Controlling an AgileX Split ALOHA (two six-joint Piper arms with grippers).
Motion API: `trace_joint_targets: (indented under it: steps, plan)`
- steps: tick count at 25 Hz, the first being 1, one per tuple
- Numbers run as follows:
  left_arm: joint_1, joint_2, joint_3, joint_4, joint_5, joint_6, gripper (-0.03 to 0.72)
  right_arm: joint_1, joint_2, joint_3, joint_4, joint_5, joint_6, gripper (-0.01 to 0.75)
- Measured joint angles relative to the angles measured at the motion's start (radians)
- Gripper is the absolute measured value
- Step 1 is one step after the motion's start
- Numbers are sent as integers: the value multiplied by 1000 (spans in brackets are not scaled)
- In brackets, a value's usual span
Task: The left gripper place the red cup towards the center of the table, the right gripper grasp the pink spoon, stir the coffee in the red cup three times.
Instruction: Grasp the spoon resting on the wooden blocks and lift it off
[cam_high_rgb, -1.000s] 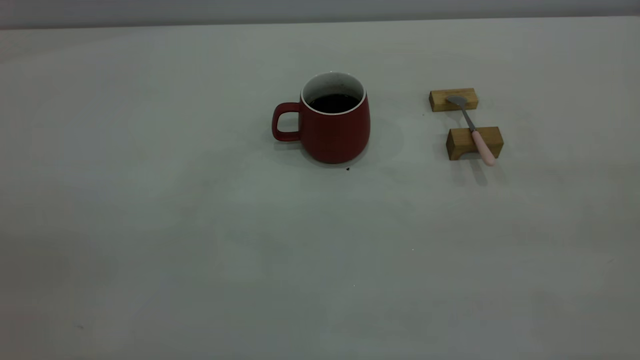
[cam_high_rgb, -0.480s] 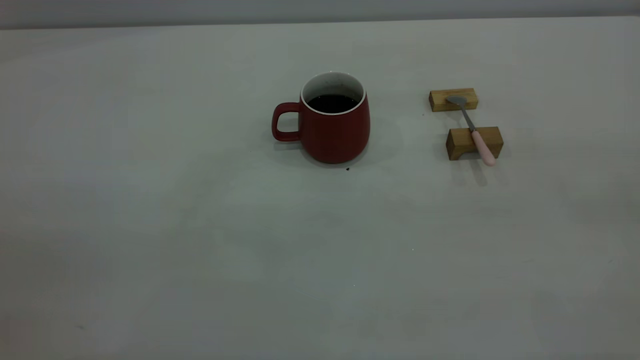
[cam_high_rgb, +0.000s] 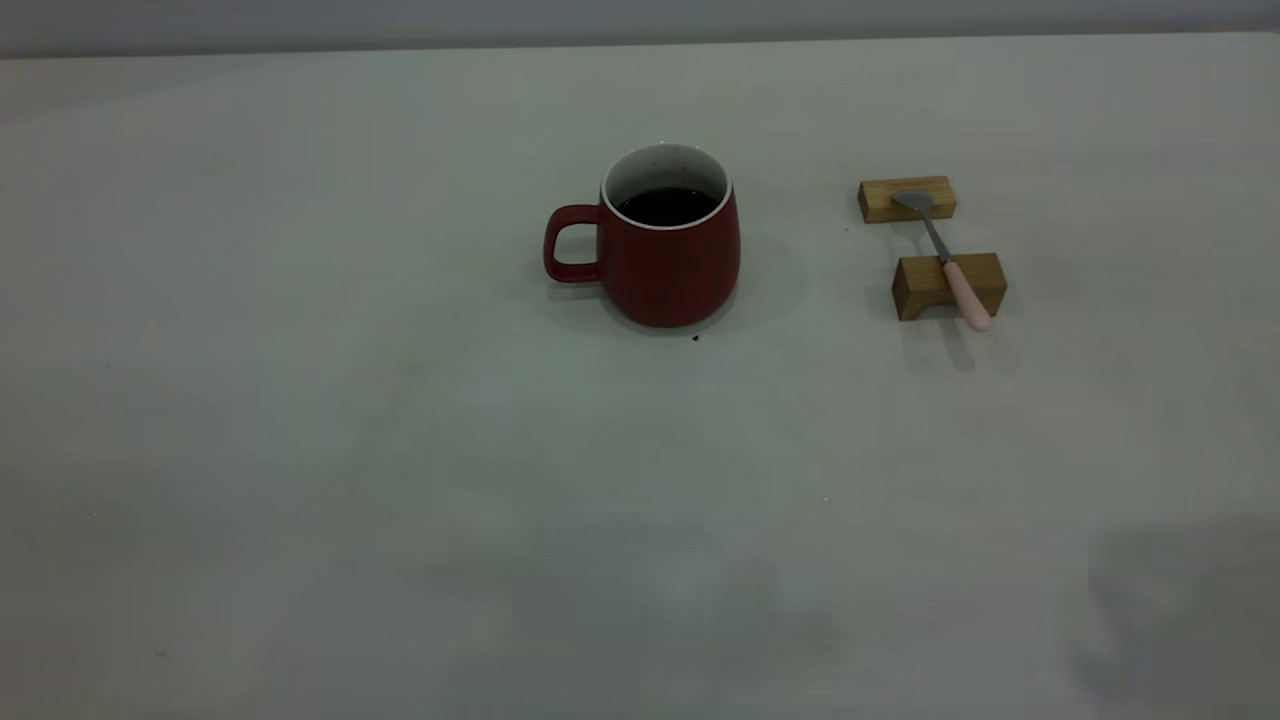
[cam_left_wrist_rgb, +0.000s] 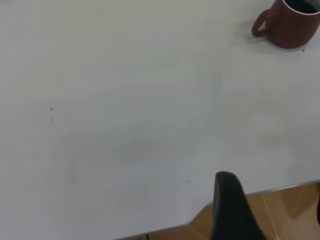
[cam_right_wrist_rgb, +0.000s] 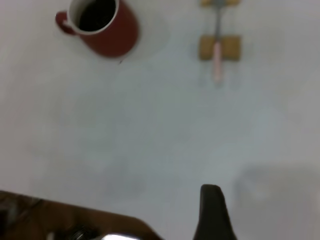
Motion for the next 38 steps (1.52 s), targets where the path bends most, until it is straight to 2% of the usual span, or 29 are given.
trace_joint_targets:
  steps: [5,8,14,18,23,27,32,38]
  plan:
    - [0,0,0,0,0,0,482,0,310,-53,192,-118,-200,576]
    - [0,0,0,0,0,0,482,0,491,-106,272,-151,-285,576]
    - [0,0,0,0,0,0,482,2,786,-245,306,-169,-317,576]
    - [0,0,0,0,0,0,482,38,956,-345,305,-165,-331,576]
    - [0,0,0,0,0,0,482,91,1132,-493,268,-165,-289,576]
    - [0,0,0,0,0,0,482,111,1242,-602,139,-154,-163,576]
    - [0,0,0,0,0,0,482,111,1317,-685,8,-137,-48,576]
    - [0,0,0,0,0,0,482,111,1389,-732,-24,-134,-38,576]
